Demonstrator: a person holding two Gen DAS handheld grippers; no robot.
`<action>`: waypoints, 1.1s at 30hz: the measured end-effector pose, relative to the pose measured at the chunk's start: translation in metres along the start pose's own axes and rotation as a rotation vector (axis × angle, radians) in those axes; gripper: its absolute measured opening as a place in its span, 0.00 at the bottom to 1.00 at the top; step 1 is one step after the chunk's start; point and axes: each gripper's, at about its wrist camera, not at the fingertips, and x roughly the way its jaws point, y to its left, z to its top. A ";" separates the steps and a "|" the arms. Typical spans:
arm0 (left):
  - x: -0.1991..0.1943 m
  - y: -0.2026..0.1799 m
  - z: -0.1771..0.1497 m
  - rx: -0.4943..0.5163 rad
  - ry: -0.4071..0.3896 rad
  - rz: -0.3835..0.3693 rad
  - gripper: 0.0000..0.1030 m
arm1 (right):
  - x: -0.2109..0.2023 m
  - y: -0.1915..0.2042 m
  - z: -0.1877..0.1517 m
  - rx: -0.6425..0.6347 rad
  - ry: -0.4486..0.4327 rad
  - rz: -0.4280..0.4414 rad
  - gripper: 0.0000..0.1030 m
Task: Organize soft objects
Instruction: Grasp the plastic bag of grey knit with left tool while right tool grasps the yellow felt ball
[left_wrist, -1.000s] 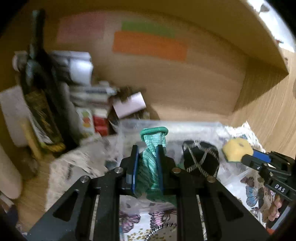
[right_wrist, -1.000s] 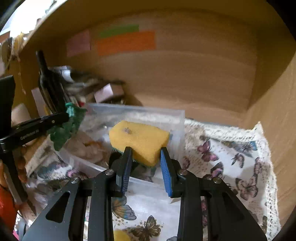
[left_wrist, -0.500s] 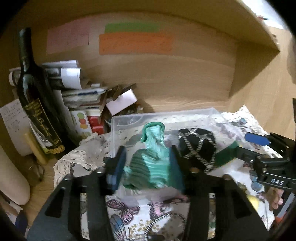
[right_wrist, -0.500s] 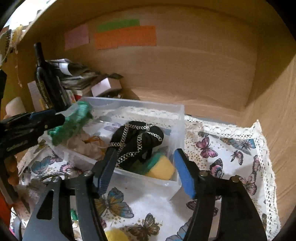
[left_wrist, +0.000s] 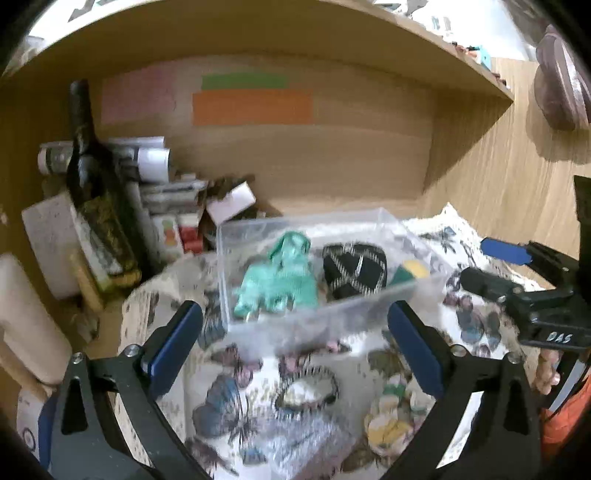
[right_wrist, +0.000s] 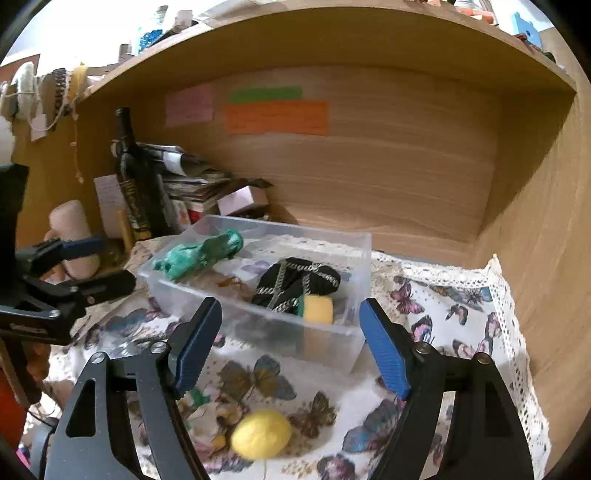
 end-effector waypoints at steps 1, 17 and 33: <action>0.000 0.001 -0.004 -0.003 0.010 -0.003 0.99 | -0.002 0.001 -0.003 0.001 0.003 0.001 0.73; 0.015 -0.008 -0.079 0.003 0.181 -0.004 0.99 | 0.018 0.000 -0.067 0.105 0.179 0.057 0.73; 0.003 -0.013 -0.093 0.012 0.191 -0.074 0.39 | 0.014 0.000 -0.077 0.112 0.180 0.068 0.37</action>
